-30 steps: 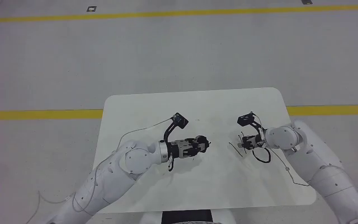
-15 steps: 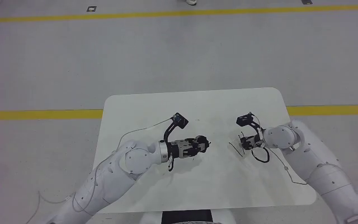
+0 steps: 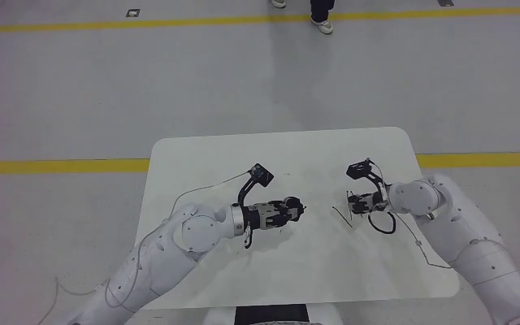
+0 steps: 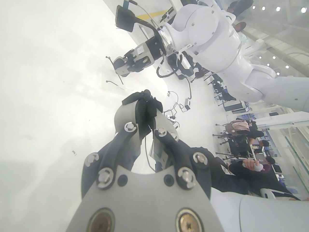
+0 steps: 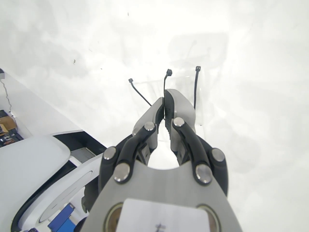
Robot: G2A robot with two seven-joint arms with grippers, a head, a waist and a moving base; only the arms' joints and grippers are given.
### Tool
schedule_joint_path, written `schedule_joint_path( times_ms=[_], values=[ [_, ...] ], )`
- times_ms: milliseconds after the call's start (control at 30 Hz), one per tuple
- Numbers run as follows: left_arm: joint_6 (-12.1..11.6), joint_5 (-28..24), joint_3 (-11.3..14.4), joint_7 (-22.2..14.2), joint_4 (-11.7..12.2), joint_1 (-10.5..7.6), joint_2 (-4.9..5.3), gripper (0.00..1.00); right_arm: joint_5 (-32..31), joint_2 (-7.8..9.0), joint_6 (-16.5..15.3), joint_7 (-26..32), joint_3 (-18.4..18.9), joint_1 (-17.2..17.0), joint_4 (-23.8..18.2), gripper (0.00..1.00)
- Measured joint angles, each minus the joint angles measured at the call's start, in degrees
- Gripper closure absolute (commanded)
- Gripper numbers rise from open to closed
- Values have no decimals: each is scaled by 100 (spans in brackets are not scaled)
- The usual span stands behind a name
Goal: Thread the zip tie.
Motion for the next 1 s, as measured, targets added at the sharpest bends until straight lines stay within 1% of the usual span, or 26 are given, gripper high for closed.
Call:
schedule_joint_path(
  times_ms=[100, 267, 400, 600, 1000],
  values=[
    [0, 0, 0, 0, 0, 0, 0, 100, 277, 52, -245, -59, 238, -143, -52, 100],
    [0, 0, 0, 0, 0, 0, 0, 100, 640, 118, -533, -122, 539, -367, -152, 100],
    [0, 0, 0, 0, 0, 0, 0, 100, 999, 163, -543, -110, 682, -490, -264, 100],
    [0, 0, 0, 0, 0, 0, 0, 100, 1455, 234, -541, -129, 794, -607, -462, 100],
    [0, 0, 0, 0, 0, 0, 0, 100, 1460, 236, -541, -123, 795, -608, -467, 100]
  ],
)
